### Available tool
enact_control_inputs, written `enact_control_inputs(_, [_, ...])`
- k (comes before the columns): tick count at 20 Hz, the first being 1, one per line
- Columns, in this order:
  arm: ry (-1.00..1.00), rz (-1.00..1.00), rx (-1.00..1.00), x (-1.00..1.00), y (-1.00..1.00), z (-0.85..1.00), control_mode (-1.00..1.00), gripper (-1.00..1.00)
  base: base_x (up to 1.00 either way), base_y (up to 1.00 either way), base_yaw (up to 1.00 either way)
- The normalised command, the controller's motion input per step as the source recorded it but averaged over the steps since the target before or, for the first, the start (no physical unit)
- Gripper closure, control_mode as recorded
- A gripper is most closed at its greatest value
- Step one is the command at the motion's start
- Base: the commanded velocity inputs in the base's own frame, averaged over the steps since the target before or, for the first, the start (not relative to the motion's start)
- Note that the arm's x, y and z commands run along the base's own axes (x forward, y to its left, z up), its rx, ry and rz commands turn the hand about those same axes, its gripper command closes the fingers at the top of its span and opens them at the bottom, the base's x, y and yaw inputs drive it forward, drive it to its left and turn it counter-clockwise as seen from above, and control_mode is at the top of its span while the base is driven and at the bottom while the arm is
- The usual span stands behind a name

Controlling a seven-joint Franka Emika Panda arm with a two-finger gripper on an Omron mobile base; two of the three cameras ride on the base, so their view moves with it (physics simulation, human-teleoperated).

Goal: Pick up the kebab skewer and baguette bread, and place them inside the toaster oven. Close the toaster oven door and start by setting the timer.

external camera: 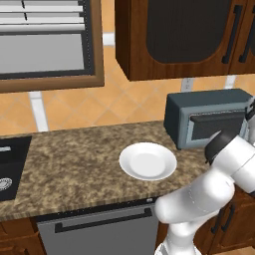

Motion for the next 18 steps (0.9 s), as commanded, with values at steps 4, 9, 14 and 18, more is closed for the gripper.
enact_control_inputs(4, [-0.52,0.19,0.14,0.09,-0.5,-0.04,-1.0,-1.0,0.0,0.0,0.0])
enact_control_inputs(9, [-0.39,0.06,0.17,0.41,-0.25,-0.12,-1.0,-1.0,0.0,0.0,0.0])
enact_control_inputs(14, [-0.13,0.03,0.19,0.35,-0.47,0.0,-1.0,-1.0,0.0,0.0,0.0])
enact_control_inputs(18, [0.0,0.0,0.16,0.28,-0.55,0.01,-1.0,-1.0,0.0,0.0,0.0])
